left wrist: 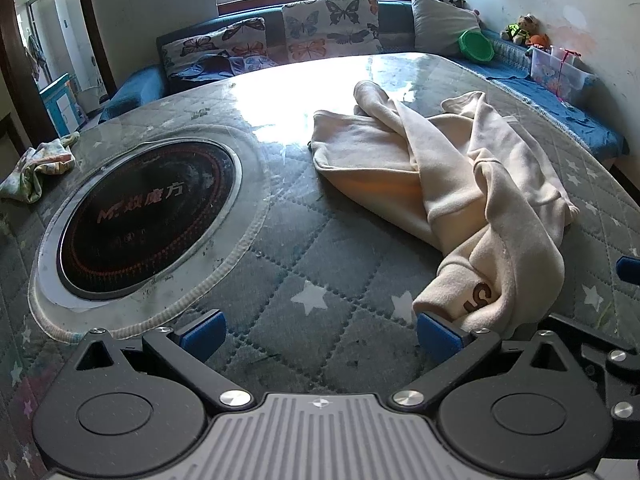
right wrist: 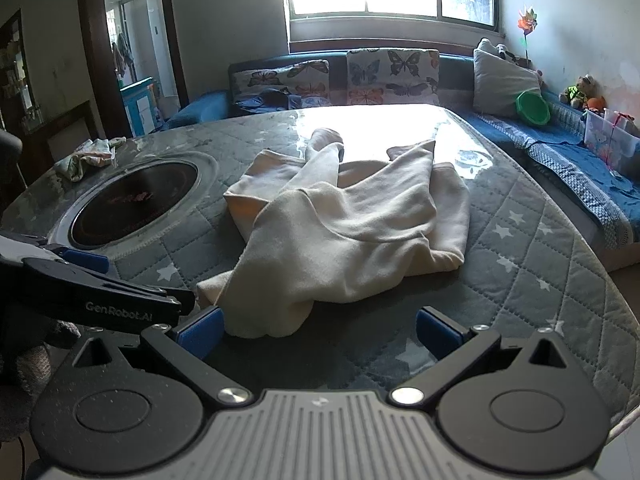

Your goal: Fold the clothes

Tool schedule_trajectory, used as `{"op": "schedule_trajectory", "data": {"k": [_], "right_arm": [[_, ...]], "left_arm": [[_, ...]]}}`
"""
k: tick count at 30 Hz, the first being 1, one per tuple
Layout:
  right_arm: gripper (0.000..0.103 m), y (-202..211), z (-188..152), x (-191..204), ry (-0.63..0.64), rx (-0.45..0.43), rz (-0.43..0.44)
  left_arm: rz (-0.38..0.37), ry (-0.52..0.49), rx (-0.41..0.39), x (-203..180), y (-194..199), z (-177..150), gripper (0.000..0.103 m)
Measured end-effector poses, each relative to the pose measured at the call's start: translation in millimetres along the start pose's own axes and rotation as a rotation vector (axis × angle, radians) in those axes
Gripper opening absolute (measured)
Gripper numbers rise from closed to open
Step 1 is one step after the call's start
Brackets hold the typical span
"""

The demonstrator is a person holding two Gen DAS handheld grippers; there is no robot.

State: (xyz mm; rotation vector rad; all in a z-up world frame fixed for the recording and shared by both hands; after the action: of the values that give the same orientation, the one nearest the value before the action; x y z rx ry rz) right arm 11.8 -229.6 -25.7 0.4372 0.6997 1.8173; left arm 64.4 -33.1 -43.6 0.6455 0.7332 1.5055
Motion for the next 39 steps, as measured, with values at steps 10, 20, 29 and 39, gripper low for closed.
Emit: {"op": "schedule_trajectory", "data": {"k": [10,20,29,39], "right_arm": [[0.103,1,14,-4,0.013,-0.025,-0.01],[0.103,-5,26,-7,0.024,-0.029,-0.012],[0.093,-17,56,-11,0.033,-0.064,0.005],[0.079,-56,76,-7,0.025,0.008,0.067]], "left_arm": [[-0.005,-0.016,-0.013,1,-1,9,0.103],[-0.011,-0.025,-0.021,1,-6,19,0.103],[0.001,-0.02,-0.019,6,-13,27,0.103],[0.024,-0.002,-0.006,16,-23,33,0.103]]}}
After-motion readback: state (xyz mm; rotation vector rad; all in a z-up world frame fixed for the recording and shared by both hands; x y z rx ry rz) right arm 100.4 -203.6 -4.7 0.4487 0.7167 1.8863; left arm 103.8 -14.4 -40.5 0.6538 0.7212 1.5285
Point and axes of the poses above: each gripper's, at about its wrist camera, not at the fingertips, and y roughly against the way its jaws point, x to its left, z to its top, the point moved 6 cm from there along -y, roughly the way its jaws point, and after that the axes turned 9 degrees about y, right-handed, at the moved point
